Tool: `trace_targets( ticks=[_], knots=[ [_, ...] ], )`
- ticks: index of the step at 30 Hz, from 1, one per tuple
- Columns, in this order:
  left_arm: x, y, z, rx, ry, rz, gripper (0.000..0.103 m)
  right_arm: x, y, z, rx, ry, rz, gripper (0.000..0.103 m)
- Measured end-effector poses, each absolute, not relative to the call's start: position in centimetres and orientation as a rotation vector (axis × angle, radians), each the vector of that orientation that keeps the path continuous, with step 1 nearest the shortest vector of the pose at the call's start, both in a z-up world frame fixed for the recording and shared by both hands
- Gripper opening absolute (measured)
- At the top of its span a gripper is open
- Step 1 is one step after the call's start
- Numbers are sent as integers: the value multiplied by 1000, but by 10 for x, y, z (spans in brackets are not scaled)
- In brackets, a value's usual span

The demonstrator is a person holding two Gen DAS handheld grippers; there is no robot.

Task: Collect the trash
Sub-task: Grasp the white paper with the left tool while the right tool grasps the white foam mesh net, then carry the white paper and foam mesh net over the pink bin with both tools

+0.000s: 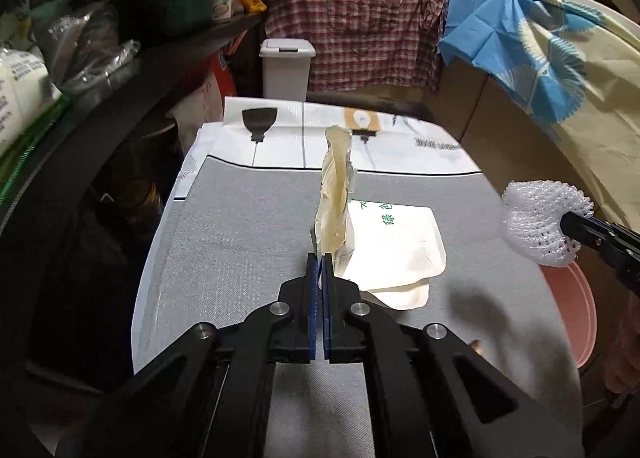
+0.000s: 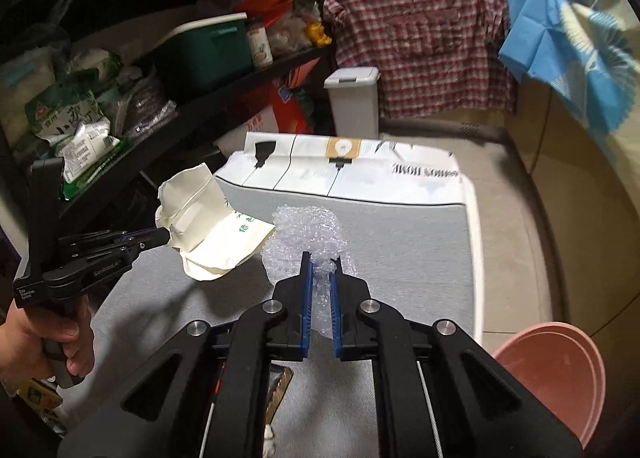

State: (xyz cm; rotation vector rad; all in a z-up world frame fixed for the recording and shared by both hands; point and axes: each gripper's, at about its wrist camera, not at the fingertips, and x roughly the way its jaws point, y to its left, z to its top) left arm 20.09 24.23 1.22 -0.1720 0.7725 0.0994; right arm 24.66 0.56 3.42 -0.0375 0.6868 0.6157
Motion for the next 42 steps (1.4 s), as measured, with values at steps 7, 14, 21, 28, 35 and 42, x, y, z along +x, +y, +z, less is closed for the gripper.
trace_targets(
  ticks=[7, 14, 21, 28, 35, 42],
  knots=[
    [173, 221, 38, -170, 735, 94, 2, 219, -28, 56, 4, 656, 595, 8],
    [147, 204, 52, -153, 709, 96, 2, 186, -76, 83, 9, 594, 557, 8],
    [130, 182, 59, -163, 690, 69, 2, 160, -123, 95, 35, 548, 487, 8],
    [125, 151, 61, -151, 682, 21, 2, 146, -160, 89, 50, 526, 417, 8],
    [131, 120, 64, -115, 678, -24, 2, 151, -193, 70, 106, 557, 340, 8],
    [143, 89, 62, -93, 685, -79, 2, 157, -211, 56, 93, 578, 268, 9]
  ],
)
